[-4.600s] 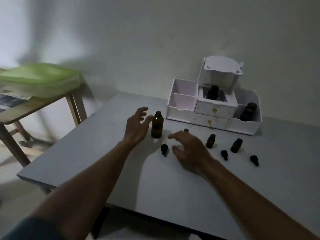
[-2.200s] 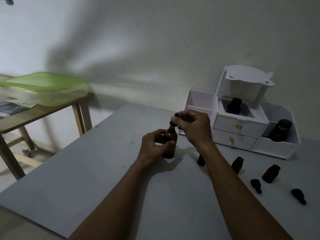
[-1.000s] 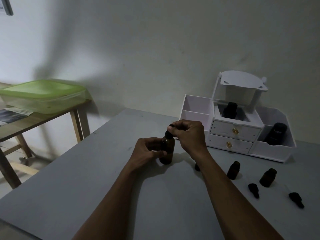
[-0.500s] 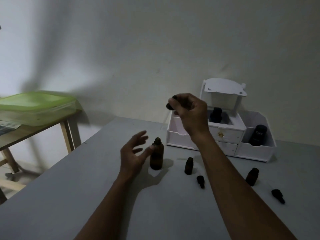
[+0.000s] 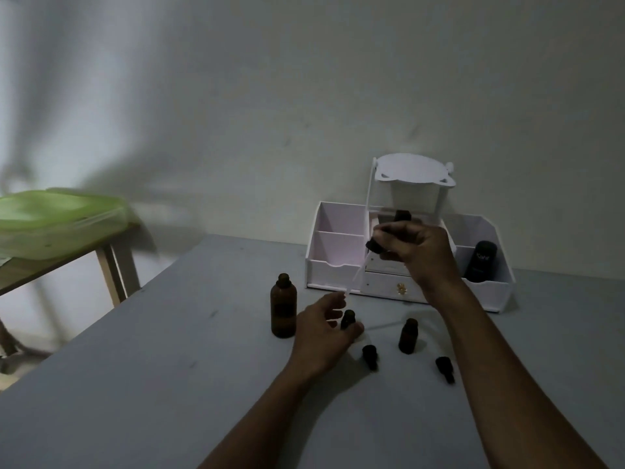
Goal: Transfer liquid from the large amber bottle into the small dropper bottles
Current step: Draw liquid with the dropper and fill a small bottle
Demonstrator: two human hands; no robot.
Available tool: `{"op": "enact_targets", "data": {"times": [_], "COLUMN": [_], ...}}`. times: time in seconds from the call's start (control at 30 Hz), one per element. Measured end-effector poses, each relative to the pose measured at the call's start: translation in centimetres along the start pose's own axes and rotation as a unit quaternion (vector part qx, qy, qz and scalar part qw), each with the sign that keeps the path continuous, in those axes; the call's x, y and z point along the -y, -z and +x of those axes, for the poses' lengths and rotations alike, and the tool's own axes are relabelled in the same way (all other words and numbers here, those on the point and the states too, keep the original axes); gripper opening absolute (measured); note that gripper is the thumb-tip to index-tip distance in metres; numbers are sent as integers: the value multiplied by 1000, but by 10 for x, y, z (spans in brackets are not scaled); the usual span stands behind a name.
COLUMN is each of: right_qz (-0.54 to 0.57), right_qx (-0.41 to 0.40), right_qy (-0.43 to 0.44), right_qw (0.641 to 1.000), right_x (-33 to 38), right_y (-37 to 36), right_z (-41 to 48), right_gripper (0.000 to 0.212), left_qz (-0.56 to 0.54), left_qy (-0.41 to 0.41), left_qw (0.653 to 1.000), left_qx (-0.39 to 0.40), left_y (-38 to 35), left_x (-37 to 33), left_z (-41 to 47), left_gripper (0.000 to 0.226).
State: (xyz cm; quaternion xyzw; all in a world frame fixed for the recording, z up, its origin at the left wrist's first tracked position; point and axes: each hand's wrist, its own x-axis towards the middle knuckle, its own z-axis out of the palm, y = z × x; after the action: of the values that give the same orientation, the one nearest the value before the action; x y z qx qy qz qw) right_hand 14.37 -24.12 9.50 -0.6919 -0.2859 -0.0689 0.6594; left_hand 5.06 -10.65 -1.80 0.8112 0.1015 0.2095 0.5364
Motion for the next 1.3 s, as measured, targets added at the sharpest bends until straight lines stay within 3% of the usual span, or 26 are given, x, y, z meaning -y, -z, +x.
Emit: {"op": "enact_targets", "data": {"times": [0.33,0.6,1.3], "right_qz": [-19,-62,-93], "right_qx": [38,55,40], "right_qy": [-31,-8,46], "right_qw": [999,997,994], "right_x": [-14,-17,-17], "right_y": [-1,-5,-9], "right_z": [-4,-7,-7], "right_gripper": [8,8,5], "left_qz": [-28,-18,-39], "left_qy": [23,30,34], "left_qw": [998,997,997], "left_qx": [59,63,64], "left_y": [11,11,11], "left_x": [9,10,5], "left_z": [5,3,-1], "left_gripper": [53,41,39]}}
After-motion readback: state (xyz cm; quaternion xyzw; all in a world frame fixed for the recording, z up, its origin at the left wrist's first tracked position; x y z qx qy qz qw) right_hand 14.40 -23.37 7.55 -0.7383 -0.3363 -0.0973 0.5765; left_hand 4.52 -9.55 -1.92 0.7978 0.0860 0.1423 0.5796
